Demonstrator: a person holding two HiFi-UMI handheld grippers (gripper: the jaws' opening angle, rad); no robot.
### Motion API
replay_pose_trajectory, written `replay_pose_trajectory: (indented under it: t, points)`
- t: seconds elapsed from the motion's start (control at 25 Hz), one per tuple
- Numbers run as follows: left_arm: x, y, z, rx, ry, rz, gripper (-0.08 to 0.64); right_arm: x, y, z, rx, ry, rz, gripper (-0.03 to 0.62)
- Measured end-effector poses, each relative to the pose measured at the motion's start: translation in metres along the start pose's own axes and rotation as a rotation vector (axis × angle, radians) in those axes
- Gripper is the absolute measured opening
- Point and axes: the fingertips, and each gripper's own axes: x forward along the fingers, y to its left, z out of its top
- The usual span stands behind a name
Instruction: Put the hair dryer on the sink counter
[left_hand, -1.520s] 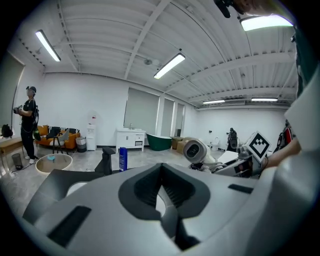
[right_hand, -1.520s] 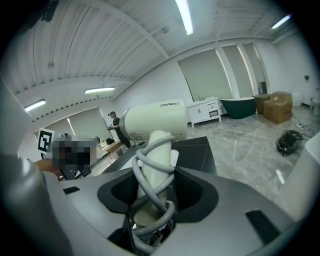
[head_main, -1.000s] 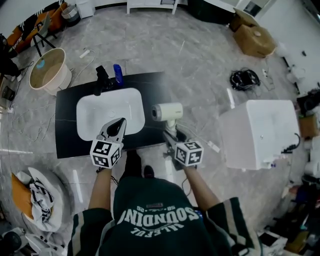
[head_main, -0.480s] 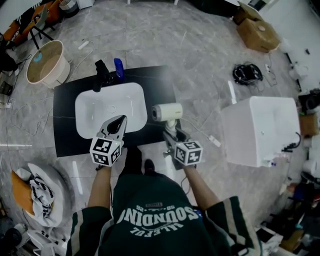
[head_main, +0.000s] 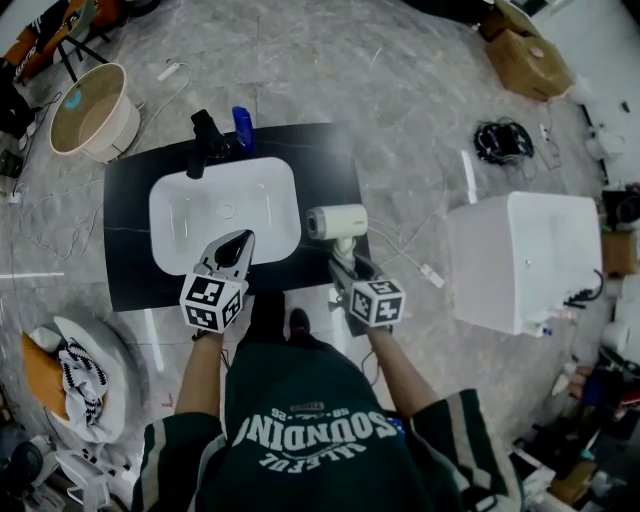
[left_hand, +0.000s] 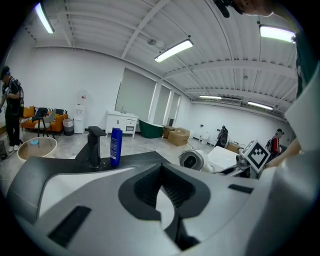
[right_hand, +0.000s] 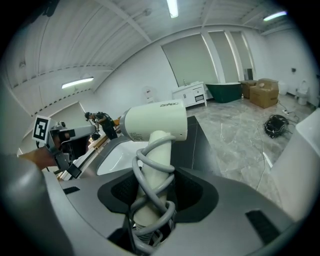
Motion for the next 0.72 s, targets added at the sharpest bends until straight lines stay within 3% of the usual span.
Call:
replay_pose_trajectory:
  t: [0.72]
  points:
    - [0.027,0.045,0.006,-0.038,0.025,0.032,0.002,0.083,-0.037,0.057,0.027,0.042,-0.031,0.192]
